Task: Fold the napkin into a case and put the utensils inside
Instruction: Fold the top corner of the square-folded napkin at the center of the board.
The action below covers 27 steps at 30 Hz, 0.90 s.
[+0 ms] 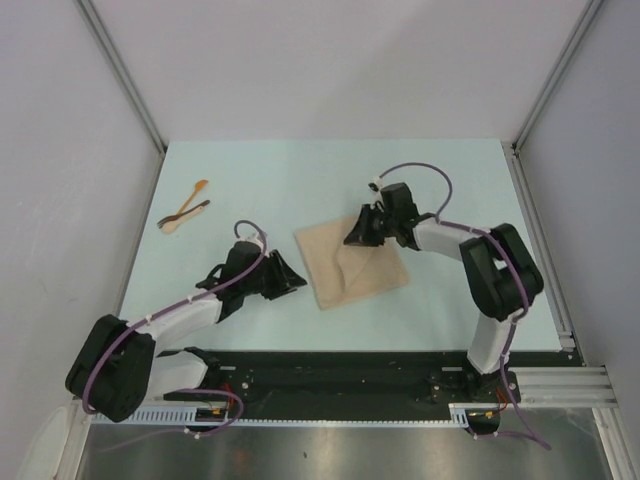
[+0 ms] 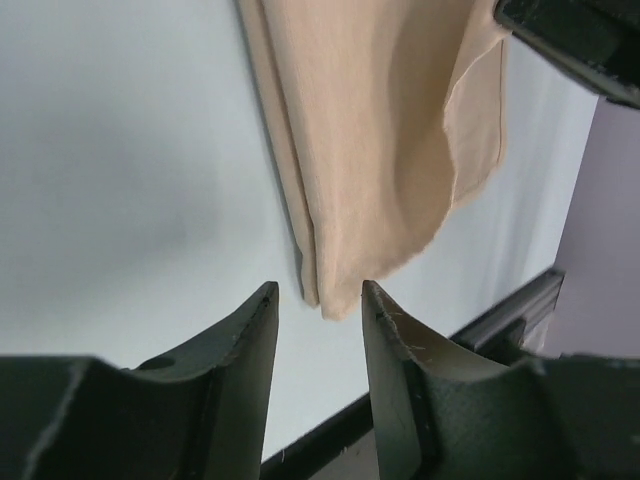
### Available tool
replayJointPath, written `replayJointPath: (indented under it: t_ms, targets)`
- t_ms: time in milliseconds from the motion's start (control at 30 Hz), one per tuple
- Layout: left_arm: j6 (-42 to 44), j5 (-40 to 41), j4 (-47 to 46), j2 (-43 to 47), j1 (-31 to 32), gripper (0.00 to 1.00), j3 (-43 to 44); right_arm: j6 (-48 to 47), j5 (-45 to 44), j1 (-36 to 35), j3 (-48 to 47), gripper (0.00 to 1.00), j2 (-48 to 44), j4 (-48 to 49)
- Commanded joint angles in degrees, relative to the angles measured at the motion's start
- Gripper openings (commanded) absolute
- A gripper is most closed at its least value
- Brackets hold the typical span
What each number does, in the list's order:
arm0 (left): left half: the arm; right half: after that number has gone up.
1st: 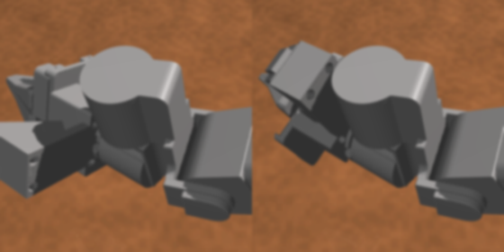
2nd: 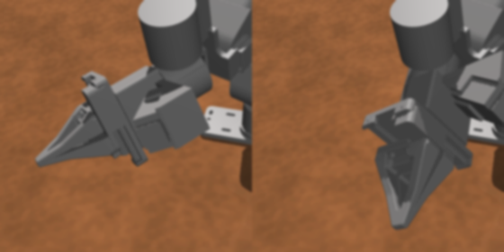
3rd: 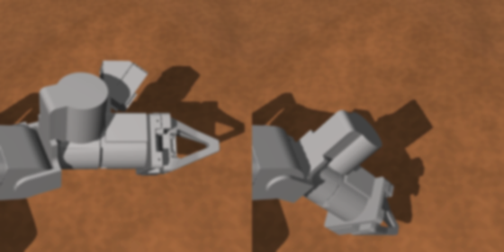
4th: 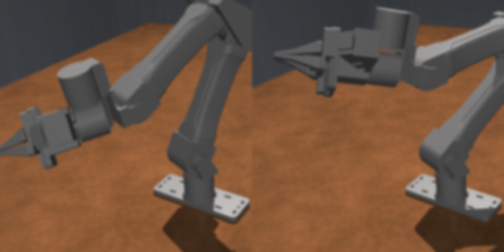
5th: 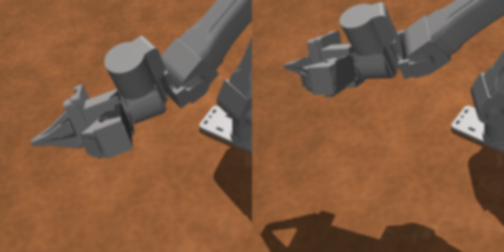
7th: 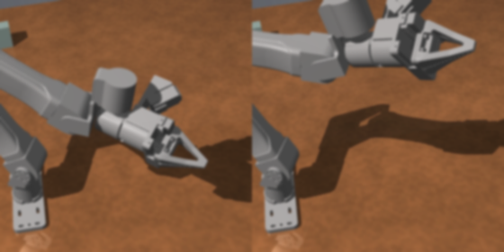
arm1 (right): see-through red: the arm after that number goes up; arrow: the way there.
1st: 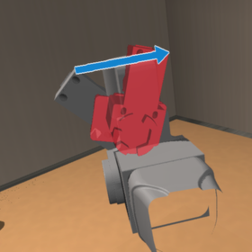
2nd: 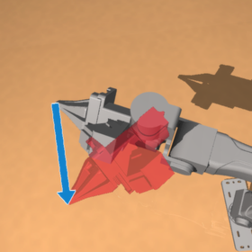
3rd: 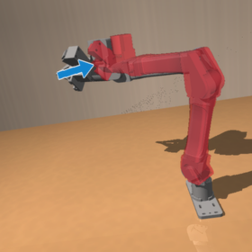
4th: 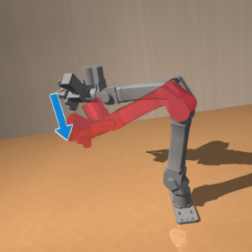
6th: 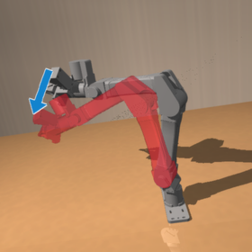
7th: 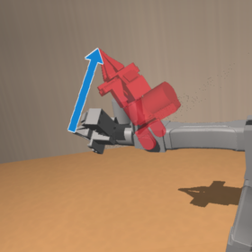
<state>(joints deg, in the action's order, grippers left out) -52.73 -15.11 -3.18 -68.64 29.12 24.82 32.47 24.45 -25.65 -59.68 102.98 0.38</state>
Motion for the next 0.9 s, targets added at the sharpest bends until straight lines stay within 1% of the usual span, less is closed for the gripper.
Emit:
replayJointPath:
  t_ms: [0,33,133,167,267,367,633,733,767,833,867]
  targets:
    - [-1.67,3.60,1.51,2.46,-5.12,0.42,0.14,2.25,4.99,-2.74,-9.30,0.00,7.40,8.66]
    - [-1.59,3.34,1.42,2.46,-5.74,0.40,0.49,2.86,5.34,-3.09,-12.10,0.00,9.93,9.11]
    - [-0.71,2.81,2.30,1.85,-7.59,0.38,1.90,3.56,7.27,-4.06,-16.33,0.00,13.81,10.52]
    - [-0.53,2.72,2.21,1.67,-7.94,0.38,2.16,3.65,7.80,-4.49,-19.30,0.00,16.26,10.52]
    - [-0.53,1.50,1.51,1.06,-8.73,0.37,1.90,4.44,9.83,-5.46,-22.92,0.00,20.23,10.77]
    - [-0.80,0.18,0.20,0.26,-8.82,0.36,1.29,4.62,9.74,-5.73,-24.34,0.00,22.17,11.40]
    - [-0.27,-3.07,-2.61,-2.19,-8.73,0.36,0.49,3.65,10.62,-5.81,-26.89,0.01,25.43,9.46]
    - [-0.18,-5.01,-4.29,-3.68,-8.73,0.35,0.58,3.39,11.23,-5.82,-27.51,0.05,26.13,9.02]
    - [-0.18,-5.62,-4.90,-3.95,-8.65,0.35,0.58,3.39,11.50,-5.82,-27.68,0.13,26.31,8.93]
    - [-0.18,-7.29,-6.48,-4.48,-8.38,0.34,0.76,3.22,12.55,-5.82,-28.29,0.23,25.87,8.67]
    - [-0.09,-7.91,-7.01,-5.09,-7.86,0.34,0.84,2.87,12.73,-5.73,-28.47,0.31,25.43,7.97]
